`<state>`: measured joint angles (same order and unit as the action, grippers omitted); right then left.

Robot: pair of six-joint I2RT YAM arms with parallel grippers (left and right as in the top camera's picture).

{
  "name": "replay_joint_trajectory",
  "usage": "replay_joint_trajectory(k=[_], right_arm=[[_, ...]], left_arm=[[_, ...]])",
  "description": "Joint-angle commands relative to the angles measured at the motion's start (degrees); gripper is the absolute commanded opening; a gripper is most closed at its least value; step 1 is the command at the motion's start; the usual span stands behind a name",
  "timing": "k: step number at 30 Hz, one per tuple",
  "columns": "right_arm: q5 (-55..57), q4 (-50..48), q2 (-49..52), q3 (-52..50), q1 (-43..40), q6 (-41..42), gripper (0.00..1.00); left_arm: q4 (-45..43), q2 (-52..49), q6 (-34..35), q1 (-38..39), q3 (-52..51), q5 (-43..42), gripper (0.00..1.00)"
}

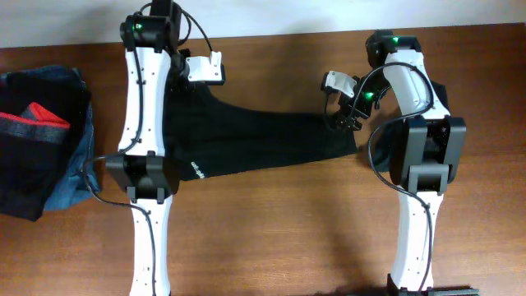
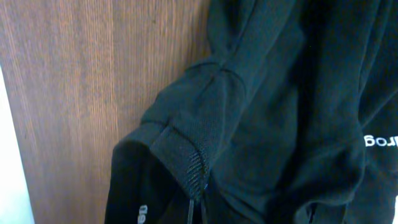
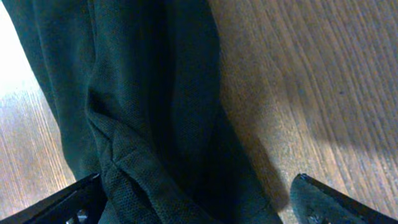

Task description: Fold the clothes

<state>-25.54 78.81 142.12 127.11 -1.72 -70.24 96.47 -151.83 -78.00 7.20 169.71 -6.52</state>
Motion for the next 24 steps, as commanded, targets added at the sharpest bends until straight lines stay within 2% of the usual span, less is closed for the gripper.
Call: replay_joint_trajectory(k=[1, 4, 8, 10, 14, 16, 18, 20, 23, 24], right_arm=[[-1.2, -0.11, -1.95, -0.02, 0.26, 0.37, 0.99], [-1.2, -0.33, -1.95, -0.02, 0.26, 0.37, 0.99], [-1.2, -0.46, -1.95, -0.02, 0.26, 0.37, 0.99], [-1.2, -0.46, -1.95, -0.02, 0.26, 0.37, 0.99], [-1.73, -0.76, -1.95, -0.02, 0.26, 0.37, 0.99], [-3.08, -0.87, -1.95, -0.02, 0.26, 0.37, 0.99], [-3.98, -0.87, -1.95, -0.02, 0.26, 0.39, 0.99], [-4.37, -0.85, -1.95, -0.02, 0.26, 0.39, 0.99], [-4.44, -0.63, -1.95, -0.02, 0.26, 0.39, 0.99], [-4.44, -0.46, -1.95, -0.02, 0.26, 0.39, 0.99]], left_arm=[[0.26, 2.4, 5.4, 0.55, -0.17, 4.0, 0.01], [0.24, 2.49, 10.93, 0.63, -0.17, 6.84, 0.01], [0.24, 2.49, 13.81, 0.63, -0.17, 6.91, 0.01], [0.24, 2.49, 18.27, 0.63, -0.17, 6.4, 0.01], [-0.31, 2.49, 30.47, 0.48, -0.17, 5.33, 0.01], [-2.27, 2.49, 41.03, -0.04, -0.17, 5.22, 0.01], [-3.5, 2.49, 47.08, -0.5, -0.17, 4.09, 0.01], [-4.07, 2.49, 49.51, -0.96, -0.17, 1.36, 0.01], [-4.48, 2.49, 49.46, -1.09, -0.17, -0.33, 0.01], [-4.48, 2.49, 49.46, -1.07, -0.17, -0.33, 0.21]])
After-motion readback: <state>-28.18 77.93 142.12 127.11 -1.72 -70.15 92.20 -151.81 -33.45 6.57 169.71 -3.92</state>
